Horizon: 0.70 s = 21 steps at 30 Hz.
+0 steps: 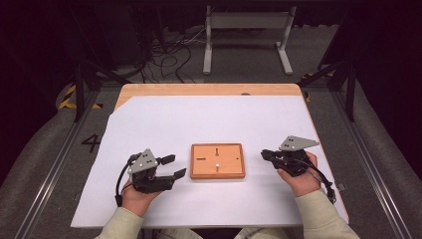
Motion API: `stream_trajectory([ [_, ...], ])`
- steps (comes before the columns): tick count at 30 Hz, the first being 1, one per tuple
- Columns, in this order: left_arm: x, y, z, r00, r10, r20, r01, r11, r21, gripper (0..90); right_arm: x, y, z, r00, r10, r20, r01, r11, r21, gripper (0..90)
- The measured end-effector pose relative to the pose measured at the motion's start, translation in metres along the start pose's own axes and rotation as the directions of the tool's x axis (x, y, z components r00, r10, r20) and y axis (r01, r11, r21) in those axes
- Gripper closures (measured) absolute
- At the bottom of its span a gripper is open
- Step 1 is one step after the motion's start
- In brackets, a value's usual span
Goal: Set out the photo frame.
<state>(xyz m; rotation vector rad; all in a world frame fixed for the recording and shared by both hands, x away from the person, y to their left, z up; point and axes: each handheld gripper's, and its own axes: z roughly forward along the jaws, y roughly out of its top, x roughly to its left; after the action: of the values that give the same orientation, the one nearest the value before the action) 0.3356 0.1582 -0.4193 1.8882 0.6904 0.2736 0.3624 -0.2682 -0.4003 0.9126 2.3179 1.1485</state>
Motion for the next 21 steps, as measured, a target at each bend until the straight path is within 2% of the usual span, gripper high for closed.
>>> stream_trajectory([
  [4, -0.002, 0.009, 0.006, 0.9988, -0.02, 0.044, 0.02, 0.9998, -0.007, 38.0, -0.005, -0.005, -0.011, 0.9998, 0.019, 0.002, -0.019, 1.0, -0.001, 84.2],
  [5, -0.002, 0.009, 0.006, 0.9988, -0.02, 0.044, 0.02, 0.9998, -0.007, 37.9, -0.005, -0.005, -0.011, 0.9998, 0.019, 0.002, -0.019, 1.0, -0.001, 84.2],
  [9, -0.003, 0.016, 0.014, 0.9962, -0.015, 0.086, 0.017, 0.9994, -0.028, 38.3, -0.008, -0.013, -0.014, 0.9987, 0.046, -0.022, -0.046, 0.999, -0.001, 83.7],
  [13, -0.004, 0.018, 0.026, 0.9958, -0.016, 0.09, 0.018, 0.9997, -0.016, 36.9, -0.007, -0.014, -0.017, 0.9985, 0.05, -0.021, -0.05, 0.999, -0.006, 83.1],
  [16, -0.007, 0.022, 0.038, 0.9952, -0.02, 0.095, 0.021, 0.9998, -0.006, 30.9, -0.008, -0.016, -0.02, 0.9983, 0.055, -0.017, -0.055, 0.998, -0.01, 82.6],
  [18, -0.011, 0.025, 0.047, 0.995, -0.002, 0.1, 0.003, 1.0, -0.003, 31.2, -0.008, -0.017, -0.021, 0.9982, 0.059, -0.016, -0.059, 0.998, -0.01, 82.4],
  [21, -0.015, 0.027, 0.057, 0.9939, 0.0, 0.11, -0.001, 1.0, 0.005, 32.7, -0.009, -0.019, -0.023, 0.9978, 0.066, -0.01, -0.066, 0.998, -0.012, 82.3],
])
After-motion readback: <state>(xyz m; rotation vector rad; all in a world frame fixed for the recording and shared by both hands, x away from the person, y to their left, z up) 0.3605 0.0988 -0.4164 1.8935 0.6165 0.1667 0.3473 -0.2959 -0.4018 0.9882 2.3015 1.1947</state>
